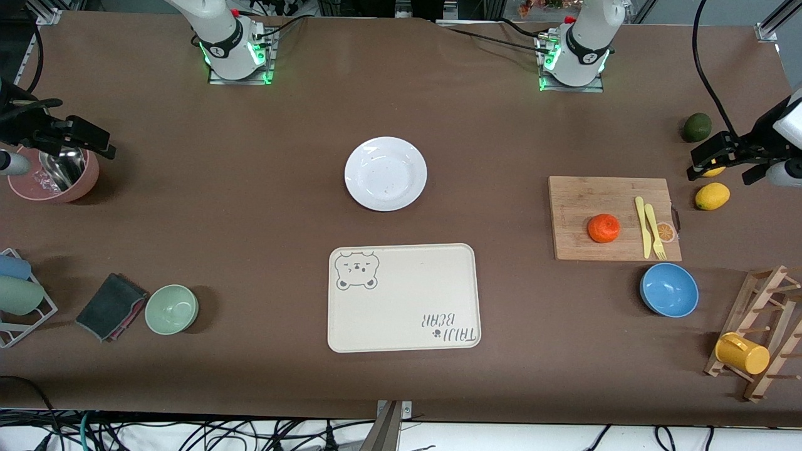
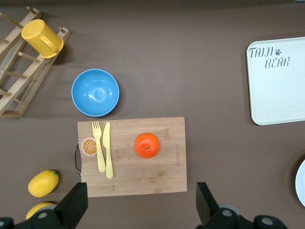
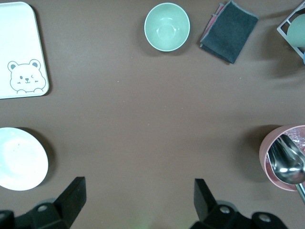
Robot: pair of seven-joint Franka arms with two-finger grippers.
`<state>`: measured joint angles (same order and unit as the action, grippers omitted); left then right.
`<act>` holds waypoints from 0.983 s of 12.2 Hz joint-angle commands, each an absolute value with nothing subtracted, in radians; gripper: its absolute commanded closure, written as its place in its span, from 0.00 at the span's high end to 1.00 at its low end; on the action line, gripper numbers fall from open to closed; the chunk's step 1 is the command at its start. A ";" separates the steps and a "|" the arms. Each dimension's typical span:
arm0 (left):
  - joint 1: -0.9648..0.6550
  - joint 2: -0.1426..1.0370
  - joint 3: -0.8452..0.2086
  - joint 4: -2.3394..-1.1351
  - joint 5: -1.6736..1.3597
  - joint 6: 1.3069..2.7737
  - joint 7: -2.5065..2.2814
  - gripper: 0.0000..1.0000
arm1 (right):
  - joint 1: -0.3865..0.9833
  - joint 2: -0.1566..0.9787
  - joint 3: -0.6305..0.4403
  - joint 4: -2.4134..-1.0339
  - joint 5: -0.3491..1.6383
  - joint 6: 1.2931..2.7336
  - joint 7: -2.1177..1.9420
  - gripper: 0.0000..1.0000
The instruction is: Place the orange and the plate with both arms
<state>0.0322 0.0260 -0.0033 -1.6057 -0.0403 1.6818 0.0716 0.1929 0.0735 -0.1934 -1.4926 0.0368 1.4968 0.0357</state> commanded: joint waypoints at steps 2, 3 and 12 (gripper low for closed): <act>0.029 0.040 -0.002 -1.580 -0.038 1.677 0.091 1.00 | 0.193 0.066 -0.195 -1.489 0.026 1.462 0.006 1.00; 0.029 0.040 -0.002 -1.580 -0.038 1.677 0.091 1.00 | 0.193 0.066 -0.195 -1.489 0.028 1.462 0.008 1.00; 0.031 0.040 -0.002 -1.580 -0.038 1.677 0.091 1.00 | 0.193 0.066 -0.198 -1.491 0.026 1.460 0.011 1.00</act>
